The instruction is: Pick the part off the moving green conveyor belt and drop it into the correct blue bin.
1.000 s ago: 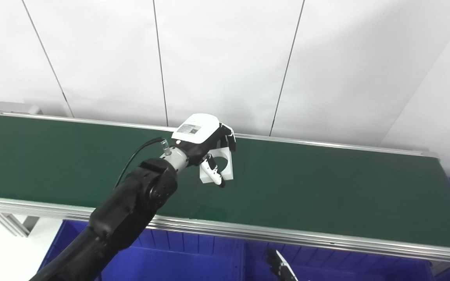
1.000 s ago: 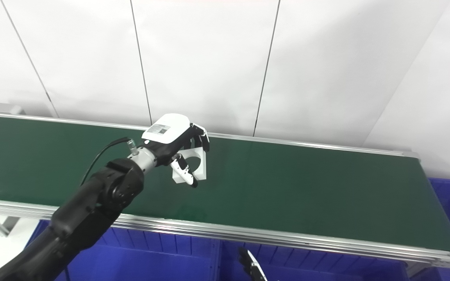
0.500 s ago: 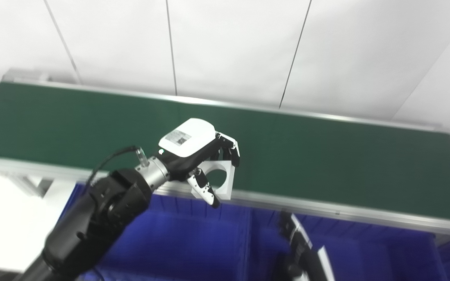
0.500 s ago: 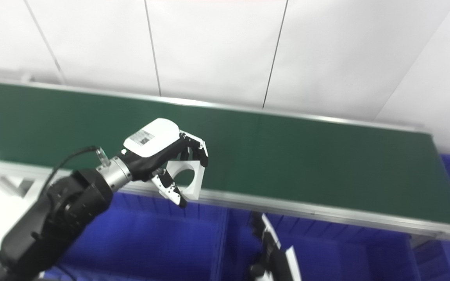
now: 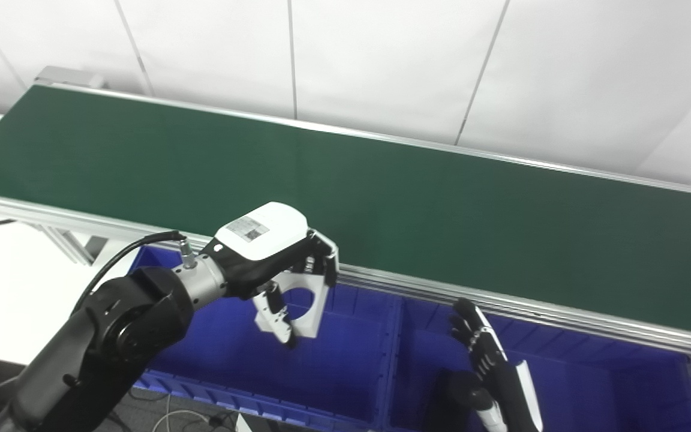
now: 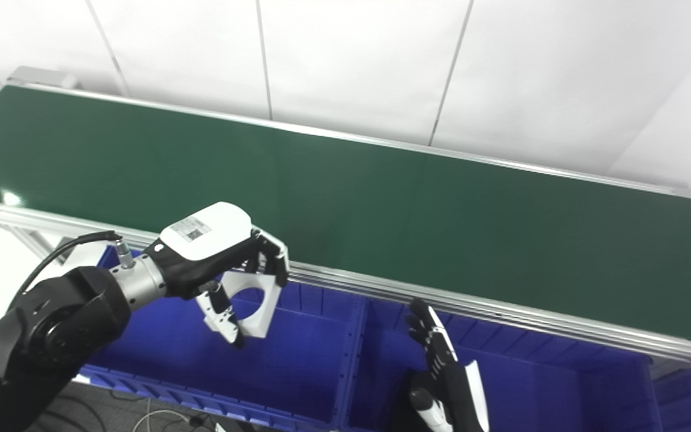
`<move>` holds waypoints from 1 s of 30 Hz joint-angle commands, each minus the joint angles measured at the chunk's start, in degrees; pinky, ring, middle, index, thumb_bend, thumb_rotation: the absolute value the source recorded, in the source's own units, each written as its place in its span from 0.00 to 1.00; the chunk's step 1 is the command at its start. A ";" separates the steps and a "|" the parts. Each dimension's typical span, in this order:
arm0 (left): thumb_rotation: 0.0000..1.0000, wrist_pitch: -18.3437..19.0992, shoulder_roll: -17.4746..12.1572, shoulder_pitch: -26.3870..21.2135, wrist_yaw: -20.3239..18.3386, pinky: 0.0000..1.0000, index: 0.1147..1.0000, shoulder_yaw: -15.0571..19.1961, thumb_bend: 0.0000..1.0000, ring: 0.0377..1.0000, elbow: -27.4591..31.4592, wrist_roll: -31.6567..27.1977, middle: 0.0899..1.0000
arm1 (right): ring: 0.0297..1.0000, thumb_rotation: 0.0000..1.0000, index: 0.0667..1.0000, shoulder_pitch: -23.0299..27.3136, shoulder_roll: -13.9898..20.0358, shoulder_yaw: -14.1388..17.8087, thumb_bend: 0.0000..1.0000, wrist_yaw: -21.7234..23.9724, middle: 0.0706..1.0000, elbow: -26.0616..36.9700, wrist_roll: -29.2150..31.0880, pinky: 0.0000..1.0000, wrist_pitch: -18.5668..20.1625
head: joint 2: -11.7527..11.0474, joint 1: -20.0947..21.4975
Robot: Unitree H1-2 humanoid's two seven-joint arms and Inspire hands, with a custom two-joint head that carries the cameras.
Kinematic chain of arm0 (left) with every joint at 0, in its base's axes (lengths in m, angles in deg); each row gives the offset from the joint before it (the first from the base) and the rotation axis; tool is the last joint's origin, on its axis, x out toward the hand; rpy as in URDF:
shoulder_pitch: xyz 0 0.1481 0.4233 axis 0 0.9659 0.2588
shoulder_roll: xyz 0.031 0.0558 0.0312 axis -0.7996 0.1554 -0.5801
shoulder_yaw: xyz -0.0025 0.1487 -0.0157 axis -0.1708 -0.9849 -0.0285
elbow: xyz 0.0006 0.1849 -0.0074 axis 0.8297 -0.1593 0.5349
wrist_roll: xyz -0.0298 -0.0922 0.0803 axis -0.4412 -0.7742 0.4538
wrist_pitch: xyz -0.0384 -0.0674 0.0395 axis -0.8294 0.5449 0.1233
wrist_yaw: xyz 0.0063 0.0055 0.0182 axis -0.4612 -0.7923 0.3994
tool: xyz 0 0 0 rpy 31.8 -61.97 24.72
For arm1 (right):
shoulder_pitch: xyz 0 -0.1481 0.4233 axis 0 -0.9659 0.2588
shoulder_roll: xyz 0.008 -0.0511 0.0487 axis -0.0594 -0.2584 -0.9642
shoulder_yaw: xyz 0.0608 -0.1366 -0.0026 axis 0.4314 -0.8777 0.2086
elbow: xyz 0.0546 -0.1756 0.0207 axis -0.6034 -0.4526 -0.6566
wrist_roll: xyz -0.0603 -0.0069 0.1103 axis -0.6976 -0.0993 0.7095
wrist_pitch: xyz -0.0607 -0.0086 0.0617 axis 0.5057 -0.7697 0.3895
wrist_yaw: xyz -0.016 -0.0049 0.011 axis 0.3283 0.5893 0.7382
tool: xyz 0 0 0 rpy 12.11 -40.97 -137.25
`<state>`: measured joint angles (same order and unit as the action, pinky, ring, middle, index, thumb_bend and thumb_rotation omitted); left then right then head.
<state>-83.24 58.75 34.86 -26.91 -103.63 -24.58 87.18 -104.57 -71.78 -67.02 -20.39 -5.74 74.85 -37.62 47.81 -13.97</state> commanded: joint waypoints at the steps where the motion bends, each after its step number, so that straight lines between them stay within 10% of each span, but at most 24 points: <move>1: 0.00 -2.63 -1.52 -0.12 1.70 0.38 0.47 0.47 0.50 0.37 -0.66 1.40 0.45 | 0.90 0.93 0.93 -0.23 0.07 0.65 0.97 1.12 0.92 2.03 1.18 0.88 -2.70 | 0.02 -0.56; 9: 0.00 -5.60 -2.38 0.72 2.78 0.40 0.44 0.10 0.50 0.39 -7.66 7.92 0.46 | 0.91 0.91 0.93 -0.41 0.31 2.30 0.97 3.71 0.93 1.80 3.56 0.91 -2.77 | -0.52 -3.12; 30: 0.00 -9.32 0.73 -2.26 24.44 0.39 0.47 -4.50 0.50 0.36 -35.30 18.81 0.44 | 0.92 0.89 0.93 -0.85 -0.60 4.61 0.98 6.80 0.93 2.16 5.21 0.92 -2.73 | -0.53 -4.02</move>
<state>-91.77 59.82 34.43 -6.31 -107.92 -59.10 104.57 -105.33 -72.10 -62.88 -13.87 -5.51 79.98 -37.62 47.20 -17.93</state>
